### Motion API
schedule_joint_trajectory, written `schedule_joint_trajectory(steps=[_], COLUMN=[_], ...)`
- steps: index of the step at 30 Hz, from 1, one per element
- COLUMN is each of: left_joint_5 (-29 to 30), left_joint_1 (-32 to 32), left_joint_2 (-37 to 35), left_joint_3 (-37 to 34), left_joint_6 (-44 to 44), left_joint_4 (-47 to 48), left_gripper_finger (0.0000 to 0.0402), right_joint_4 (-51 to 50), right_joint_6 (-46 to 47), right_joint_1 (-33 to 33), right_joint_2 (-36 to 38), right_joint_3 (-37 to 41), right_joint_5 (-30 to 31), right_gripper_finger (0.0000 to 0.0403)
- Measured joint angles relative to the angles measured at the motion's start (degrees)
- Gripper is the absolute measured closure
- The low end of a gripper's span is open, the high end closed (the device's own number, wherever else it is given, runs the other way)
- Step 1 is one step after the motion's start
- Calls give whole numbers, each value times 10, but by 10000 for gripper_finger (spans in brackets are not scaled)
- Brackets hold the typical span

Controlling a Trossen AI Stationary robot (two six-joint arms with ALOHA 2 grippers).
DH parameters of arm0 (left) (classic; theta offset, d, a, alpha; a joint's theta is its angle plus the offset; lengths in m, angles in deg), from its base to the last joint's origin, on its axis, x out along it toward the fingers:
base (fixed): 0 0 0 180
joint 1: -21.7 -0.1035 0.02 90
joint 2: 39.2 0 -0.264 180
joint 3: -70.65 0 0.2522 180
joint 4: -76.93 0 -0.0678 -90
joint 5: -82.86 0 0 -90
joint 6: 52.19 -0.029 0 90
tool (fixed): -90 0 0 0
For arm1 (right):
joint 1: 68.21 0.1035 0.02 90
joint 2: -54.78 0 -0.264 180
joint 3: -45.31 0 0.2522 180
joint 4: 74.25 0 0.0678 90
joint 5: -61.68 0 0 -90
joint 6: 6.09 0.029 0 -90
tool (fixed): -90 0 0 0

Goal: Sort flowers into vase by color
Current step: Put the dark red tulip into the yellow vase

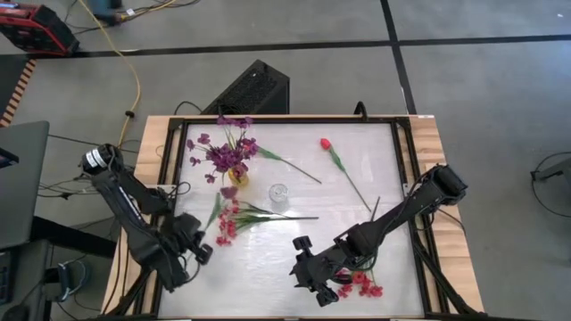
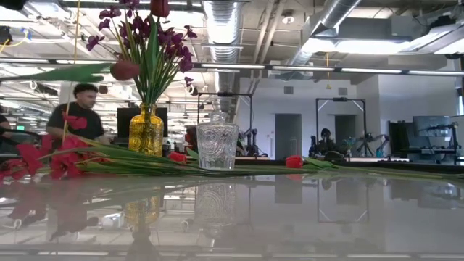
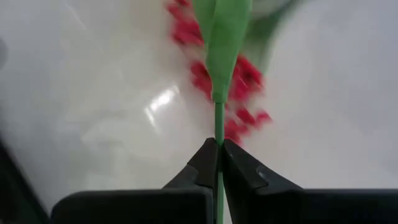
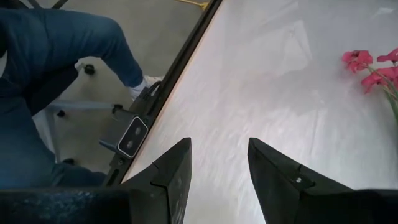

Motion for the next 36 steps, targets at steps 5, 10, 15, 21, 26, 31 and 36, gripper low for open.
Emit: schedule_joint_trajectory(steps=[5, 10, 15, 21, 26, 31, 36], left_joint_5=[-64, -29, 5, -14, -62, -63, -98], left_joint_1=[-40, -88, -159, -238, -313, -417, -537], left_joint_2=[0, -5, -41, -118, -207, -267, -293], left_joint_3=[0, 1, 48, 98, 100, 100, 100], left_joint_6=[-205, -504, -736, -1027, -1182, -1232, -1255], left_joint_4=[-143, -297, -329, -428, -526, -575, -617], left_gripper_finger=[401, 401, 401, 401, 401, 401, 401], right_joint_4=[0, -14, -56, -114, -140, -156, -186], right_joint_6=[-11, -11, -11, -31, -50, -65, -71], right_joint_1=[-10, -27, -35, -35, -41, -65, -89], right_joint_2=[0, 0, 0, 0, 0, 0, 1], right_joint_3=[0, 0, 0, 0, 0, 0, 0], right_joint_5=[0, 1, 44, 83, 97, 98, 91], right_gripper_finger=[221, 221, 221, 221, 221, 221, 221])
